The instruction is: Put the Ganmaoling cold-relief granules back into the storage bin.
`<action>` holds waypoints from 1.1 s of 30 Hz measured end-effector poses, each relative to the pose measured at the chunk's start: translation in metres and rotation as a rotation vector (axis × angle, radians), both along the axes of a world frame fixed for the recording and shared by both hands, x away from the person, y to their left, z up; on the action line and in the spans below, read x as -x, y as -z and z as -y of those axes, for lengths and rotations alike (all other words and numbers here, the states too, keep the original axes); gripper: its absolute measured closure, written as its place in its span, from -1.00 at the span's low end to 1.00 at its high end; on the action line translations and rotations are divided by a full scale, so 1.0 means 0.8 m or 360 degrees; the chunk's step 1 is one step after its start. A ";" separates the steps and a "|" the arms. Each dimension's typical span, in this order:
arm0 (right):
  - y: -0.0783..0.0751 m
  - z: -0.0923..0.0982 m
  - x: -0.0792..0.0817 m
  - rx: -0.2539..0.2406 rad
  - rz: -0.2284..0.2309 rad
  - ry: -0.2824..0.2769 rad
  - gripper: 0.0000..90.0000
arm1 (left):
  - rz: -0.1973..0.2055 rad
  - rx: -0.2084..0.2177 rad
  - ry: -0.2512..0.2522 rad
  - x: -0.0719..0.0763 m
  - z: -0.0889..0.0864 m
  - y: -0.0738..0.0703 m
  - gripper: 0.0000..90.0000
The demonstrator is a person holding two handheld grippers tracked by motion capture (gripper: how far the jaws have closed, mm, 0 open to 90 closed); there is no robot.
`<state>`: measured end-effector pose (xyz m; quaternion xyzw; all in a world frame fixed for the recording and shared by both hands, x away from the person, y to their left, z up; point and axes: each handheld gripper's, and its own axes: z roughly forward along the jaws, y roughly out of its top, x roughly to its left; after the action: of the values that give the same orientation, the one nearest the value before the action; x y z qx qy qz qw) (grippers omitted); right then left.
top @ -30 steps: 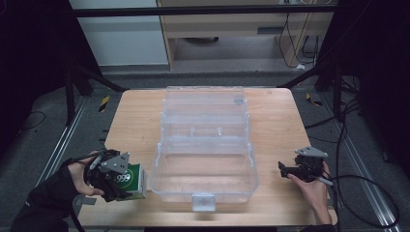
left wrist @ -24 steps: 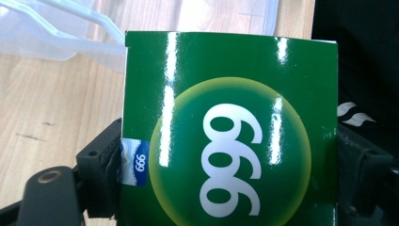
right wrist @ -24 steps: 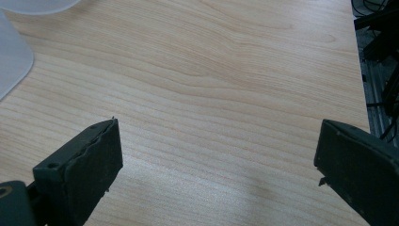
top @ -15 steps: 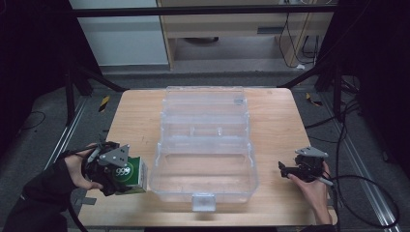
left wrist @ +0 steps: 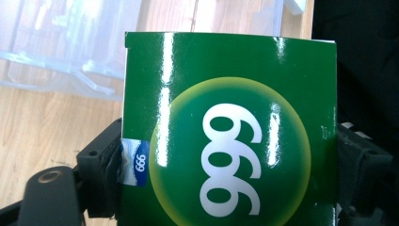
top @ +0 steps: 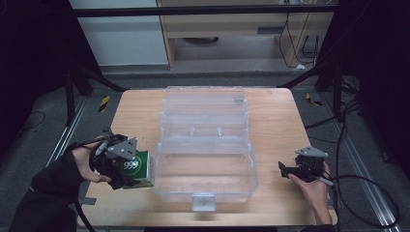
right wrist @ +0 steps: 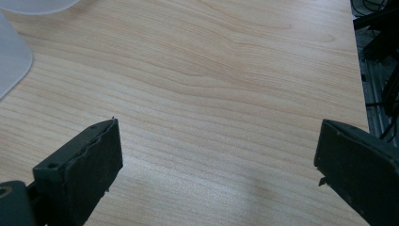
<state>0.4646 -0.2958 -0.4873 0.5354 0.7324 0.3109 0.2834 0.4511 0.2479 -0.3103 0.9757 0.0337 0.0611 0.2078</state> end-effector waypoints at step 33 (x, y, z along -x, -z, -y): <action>0.000 0.001 0.000 0.0003 -0.0003 0.0001 -0.96 | -0.0001 -0.0022 0.0108 -0.030 0.068 0.003 -0.67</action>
<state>0.4647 -0.2963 -0.4873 0.5357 0.7327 0.3096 0.2834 0.4749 0.1936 -0.3123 0.9777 0.0002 0.0540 0.2029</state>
